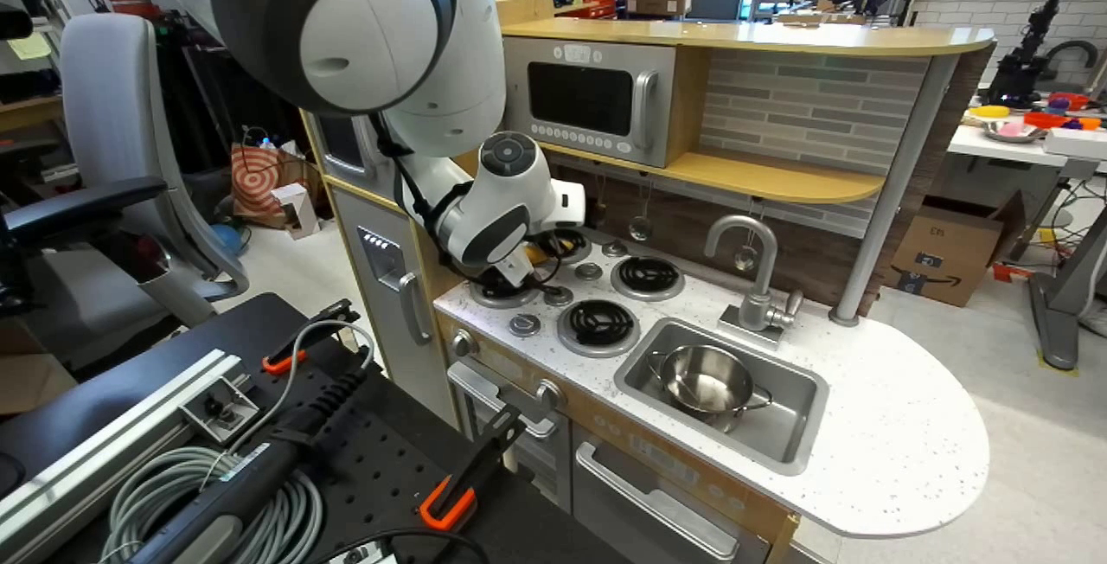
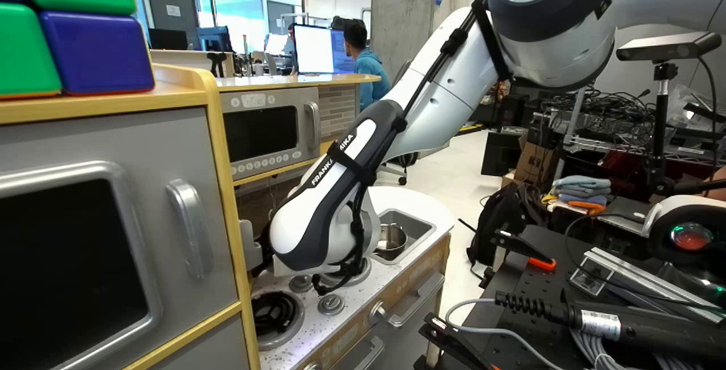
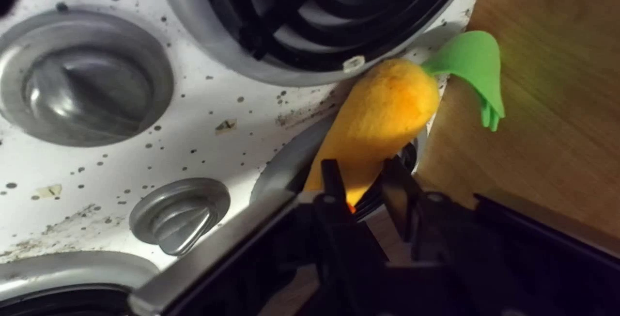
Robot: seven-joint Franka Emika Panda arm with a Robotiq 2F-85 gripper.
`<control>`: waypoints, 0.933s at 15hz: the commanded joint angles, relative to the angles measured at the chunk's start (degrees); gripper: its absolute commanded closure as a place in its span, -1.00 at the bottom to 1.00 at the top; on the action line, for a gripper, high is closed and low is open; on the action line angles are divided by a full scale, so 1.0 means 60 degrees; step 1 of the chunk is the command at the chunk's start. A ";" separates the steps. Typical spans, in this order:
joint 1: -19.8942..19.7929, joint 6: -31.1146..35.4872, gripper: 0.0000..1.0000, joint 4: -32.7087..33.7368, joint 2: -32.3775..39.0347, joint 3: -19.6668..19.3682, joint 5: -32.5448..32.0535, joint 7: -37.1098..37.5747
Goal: Take the stuffed carrot and put it in the pot in the sink
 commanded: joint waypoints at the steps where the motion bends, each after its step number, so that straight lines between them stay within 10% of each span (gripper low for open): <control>1: -0.0027 0.0229 0.98 0.0604 0.0519 0.0196 -0.0211 -0.0178; 10: 0.0389 -0.0372 1.00 0.0163 -0.0520 -0.0245 0.0984 0.0800; 14: 0.1295 -0.1173 1.00 -0.0849 -0.2465 -0.1755 0.2803 0.1825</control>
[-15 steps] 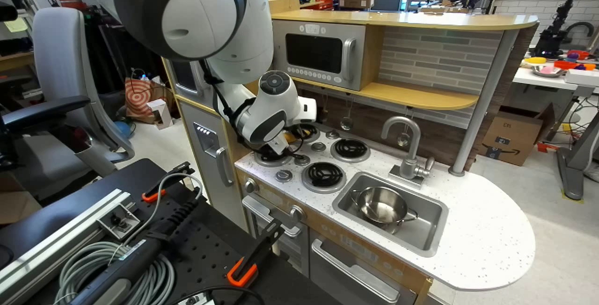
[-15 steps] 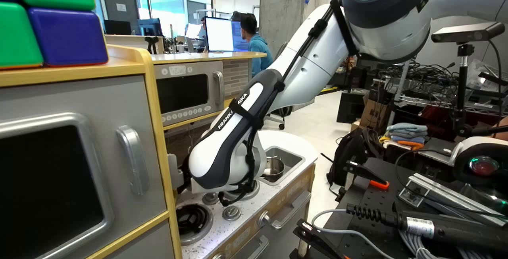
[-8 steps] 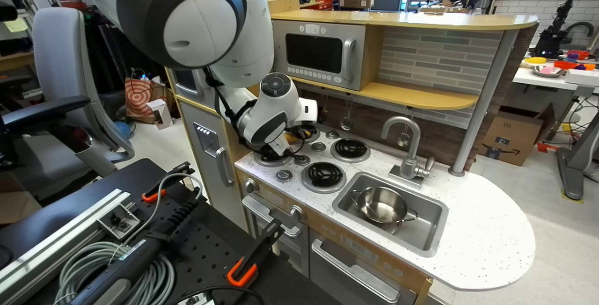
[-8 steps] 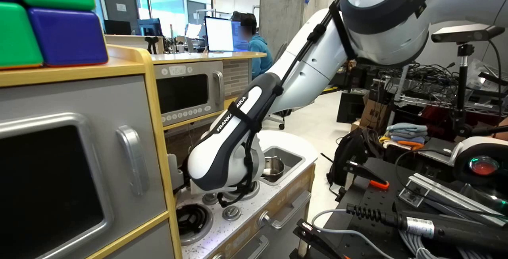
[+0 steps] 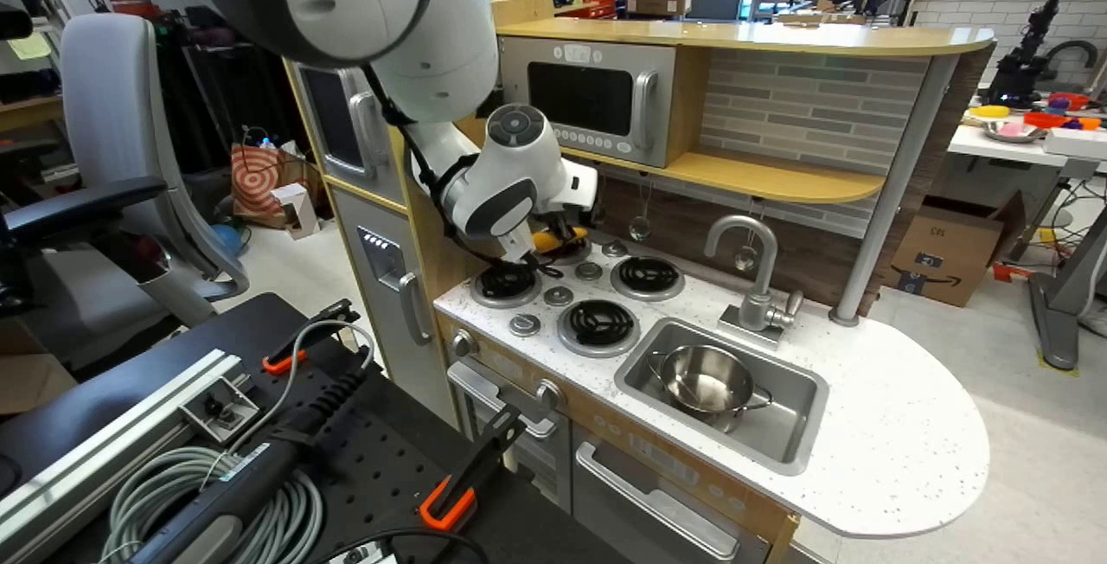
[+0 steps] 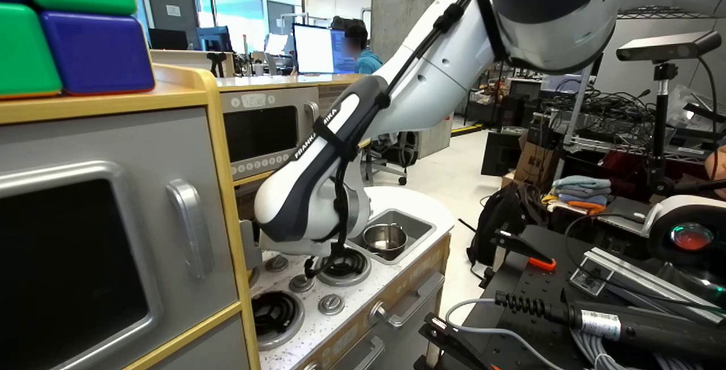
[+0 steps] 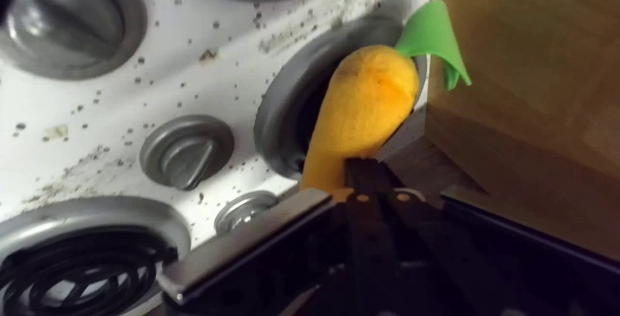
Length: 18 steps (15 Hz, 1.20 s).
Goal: Take the stuffed carrot and put it in the pot in the sink
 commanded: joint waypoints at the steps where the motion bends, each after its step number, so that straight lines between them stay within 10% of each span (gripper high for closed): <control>1: 0.1048 -0.0996 1.00 -0.1233 -0.2140 -0.1745 0.1581 0.1197; 10: 0.3714 -0.4229 1.00 -0.1628 -0.2924 -0.6714 0.2187 0.5088; 18: 0.3964 -0.7157 1.00 -0.1542 -0.2894 -0.7711 0.0524 0.8963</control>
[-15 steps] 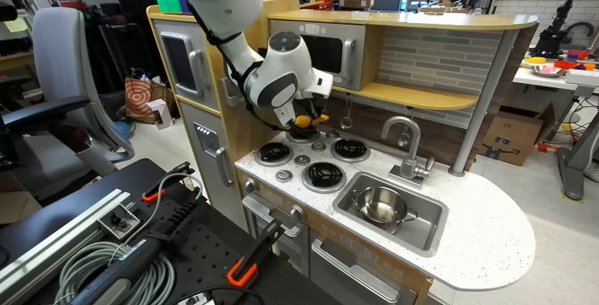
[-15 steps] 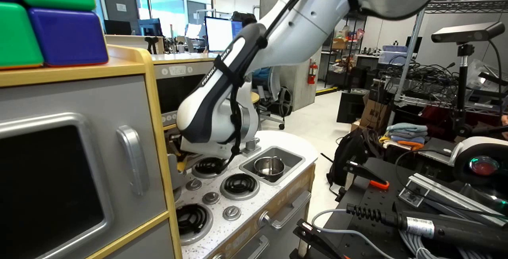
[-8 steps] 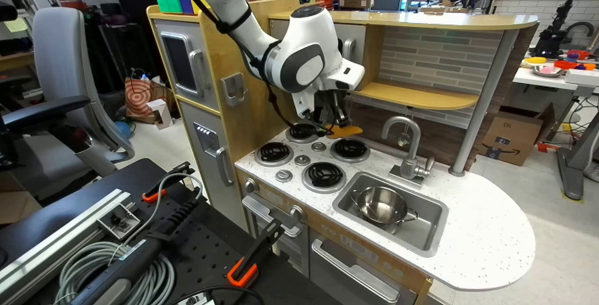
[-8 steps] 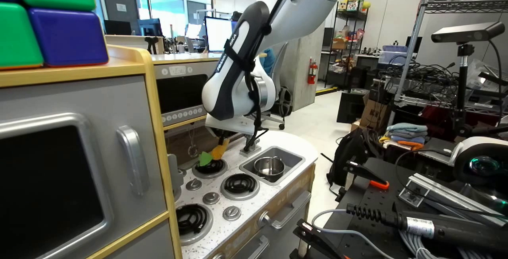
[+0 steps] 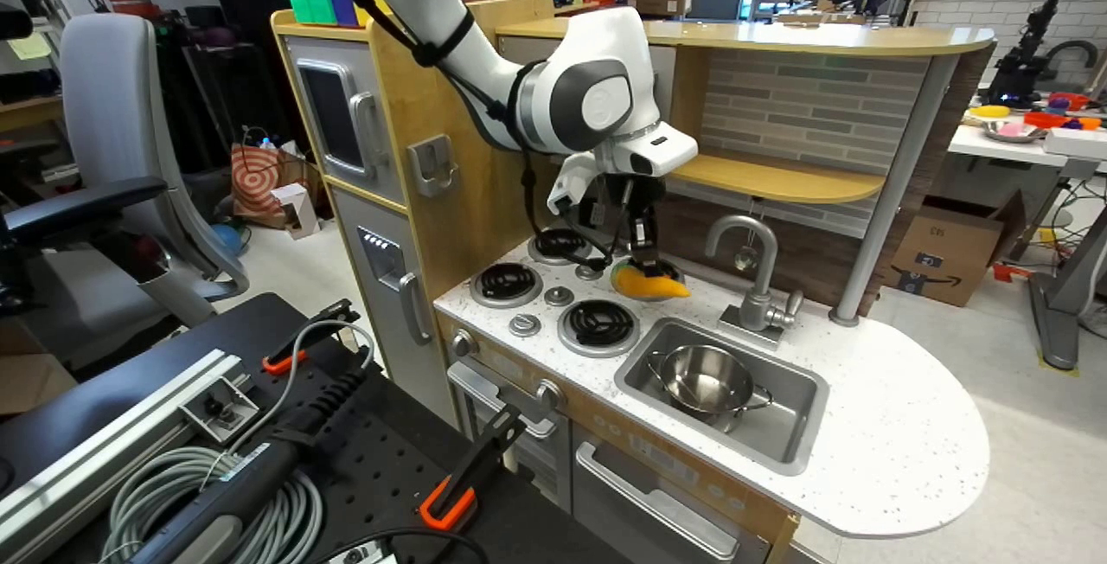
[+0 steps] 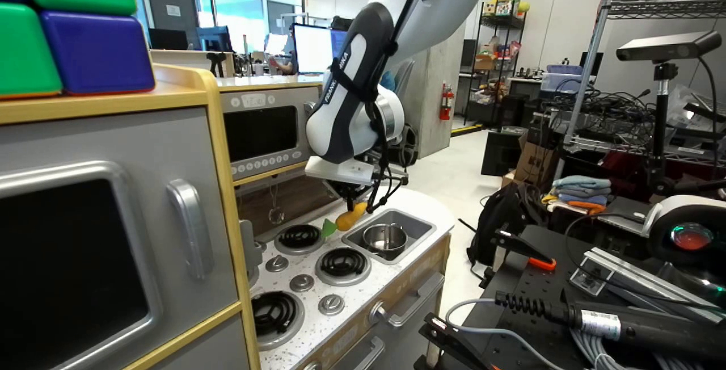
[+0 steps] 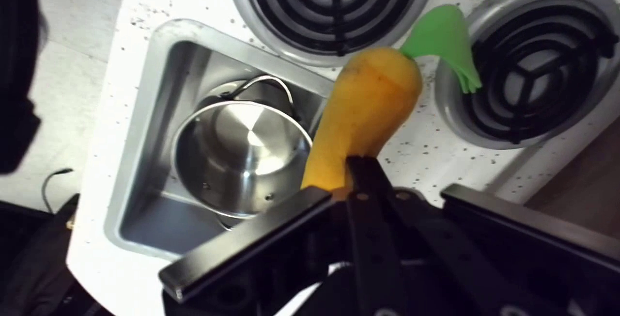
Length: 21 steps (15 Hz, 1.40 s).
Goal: Take the stuffed carrot and put it in the pot in the sink
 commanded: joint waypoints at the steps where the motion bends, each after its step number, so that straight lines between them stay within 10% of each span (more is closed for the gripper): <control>1: 0.0023 -0.0959 1.00 -0.0149 -0.0192 -0.0294 -0.0966 0.1617; 13: -0.0693 -0.0808 1.00 -0.0152 -0.0070 -0.0576 -0.2491 0.4251; 14: -0.0718 -0.0797 0.48 -0.0170 -0.0092 -0.0554 -0.2527 0.4363; 21: -0.0929 -0.0955 -0.40 -0.0532 -0.0917 0.0249 -0.2857 0.3375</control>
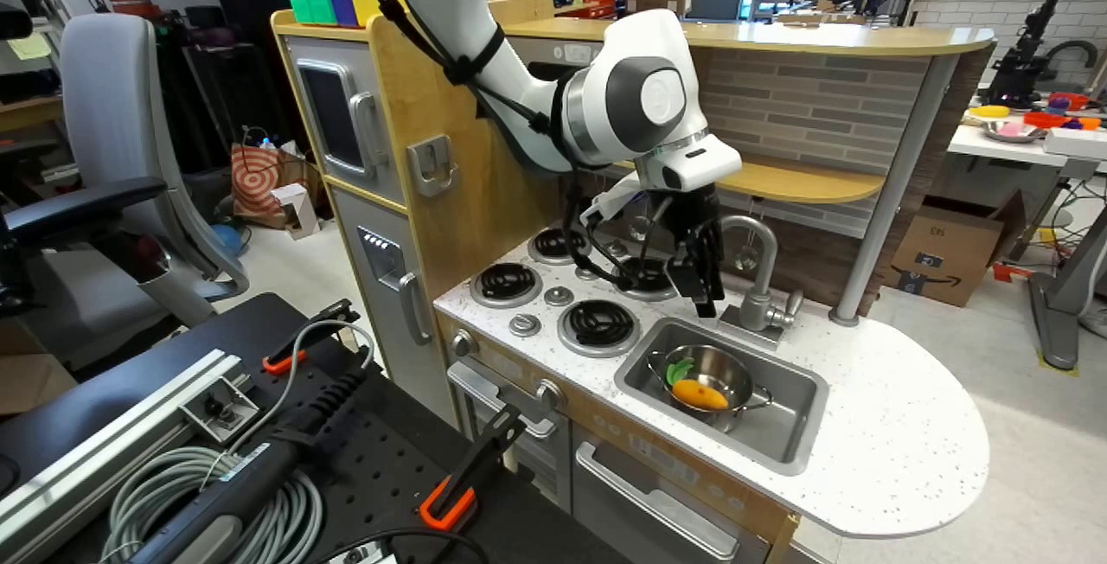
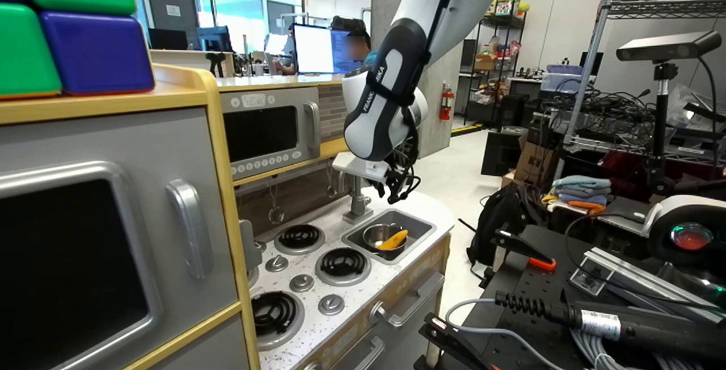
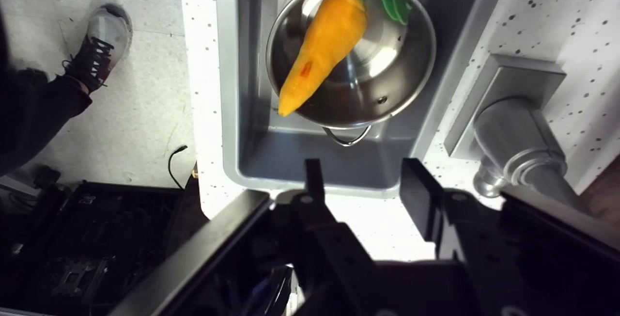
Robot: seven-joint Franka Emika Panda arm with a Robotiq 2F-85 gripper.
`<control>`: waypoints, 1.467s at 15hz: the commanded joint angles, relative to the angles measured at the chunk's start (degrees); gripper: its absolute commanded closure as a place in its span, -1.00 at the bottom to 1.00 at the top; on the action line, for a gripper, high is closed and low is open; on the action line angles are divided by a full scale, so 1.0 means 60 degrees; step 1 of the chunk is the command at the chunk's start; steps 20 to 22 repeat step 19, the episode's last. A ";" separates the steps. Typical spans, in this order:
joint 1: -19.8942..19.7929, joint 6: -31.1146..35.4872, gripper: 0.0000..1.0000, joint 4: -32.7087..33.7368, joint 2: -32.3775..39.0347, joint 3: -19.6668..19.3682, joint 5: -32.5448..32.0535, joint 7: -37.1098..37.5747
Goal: Take the stuffed carrot and put it in the pot in the sink
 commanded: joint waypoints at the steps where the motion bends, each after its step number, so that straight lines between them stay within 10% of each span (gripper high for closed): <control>1: -0.0286 -0.0728 -0.57 -0.0549 -0.1135 0.0887 -0.0512 -0.1280; 5: -0.0170 -0.2046 -1.00 -0.0874 -0.1698 0.1186 -0.1070 -0.2417; 15: -0.0493 -0.3548 -1.00 -0.2038 -0.3534 0.1824 -0.2813 -0.6051; 22: -0.0466 -0.3522 -1.00 -0.1603 -0.3112 0.1793 -0.2799 -0.5583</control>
